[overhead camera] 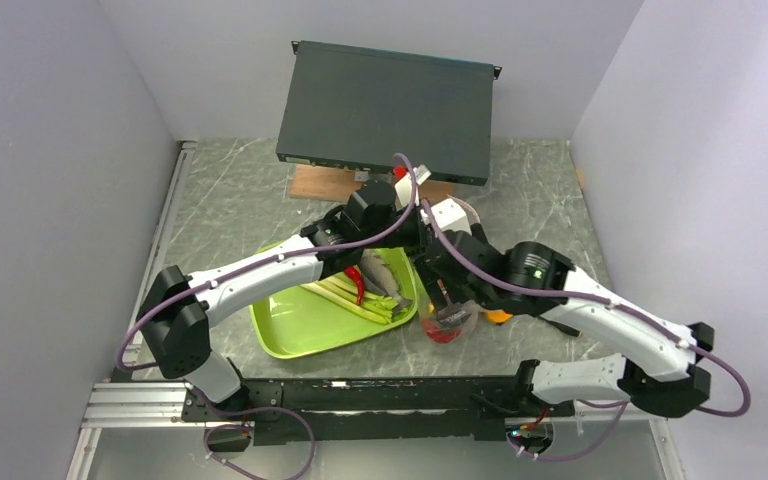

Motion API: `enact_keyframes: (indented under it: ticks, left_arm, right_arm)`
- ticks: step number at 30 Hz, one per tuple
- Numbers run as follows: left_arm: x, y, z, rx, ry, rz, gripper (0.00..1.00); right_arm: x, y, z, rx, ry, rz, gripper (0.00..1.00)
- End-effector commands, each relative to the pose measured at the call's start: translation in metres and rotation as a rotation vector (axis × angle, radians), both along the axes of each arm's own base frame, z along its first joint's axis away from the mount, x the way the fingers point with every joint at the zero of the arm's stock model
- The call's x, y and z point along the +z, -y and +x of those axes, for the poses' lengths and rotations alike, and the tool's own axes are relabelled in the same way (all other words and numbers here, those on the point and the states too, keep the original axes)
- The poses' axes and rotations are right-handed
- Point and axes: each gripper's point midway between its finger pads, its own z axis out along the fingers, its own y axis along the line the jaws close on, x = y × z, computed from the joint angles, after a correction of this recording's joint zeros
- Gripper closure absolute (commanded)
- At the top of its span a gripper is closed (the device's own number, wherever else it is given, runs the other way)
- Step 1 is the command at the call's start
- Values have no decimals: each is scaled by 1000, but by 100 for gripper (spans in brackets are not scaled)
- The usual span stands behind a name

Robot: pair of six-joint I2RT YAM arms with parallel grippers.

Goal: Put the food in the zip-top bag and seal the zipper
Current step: Adjust the zipper food storage bag at the center of the board.

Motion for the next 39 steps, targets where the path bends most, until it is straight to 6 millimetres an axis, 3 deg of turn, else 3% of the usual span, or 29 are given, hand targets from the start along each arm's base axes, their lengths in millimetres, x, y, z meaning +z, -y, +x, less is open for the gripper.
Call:
enact_keyframes:
  ticks: [1, 6, 8, 10, 14, 21, 30, 34, 39]
  left_arm:
    - [35, -2, 1, 22, 50, -92, 100]
    - [41, -8, -2, 7, 86, -100, 94]
    - [42, -10, -3, 0, 102, -107, 88]
    - [43, -14, -4, 1, 122, -119, 82]
    - [48, -31, -4, 28, 186, -136, 60]
    - [60, -72, -12, 92, 346, -100, 26]
    - [49, -128, -11, 251, 502, 40, 7]
    - [56, -128, -26, 262, 634, 2, 9]
    - [69, -104, -54, 223, 897, -16, 12]
  right_arm:
    - [22, 30, 24, -221, 174, -123, 27]
    - [25, 21, 27, -206, 182, -95, 58]
    - [28, 12, 24, -167, 177, -40, 66]
    - [29, 3, 21, -126, 162, 9, 73]
    - [23, -3, 23, -125, 157, 31, 100]
    - [17, -2, 32, -201, 140, 84, 100]
    - [23, 6, 56, -327, -23, 295, 100]
    - [36, -1, 62, -387, -46, 382, 100]
    - [58, -20, 66, -419, -66, 578, 100]
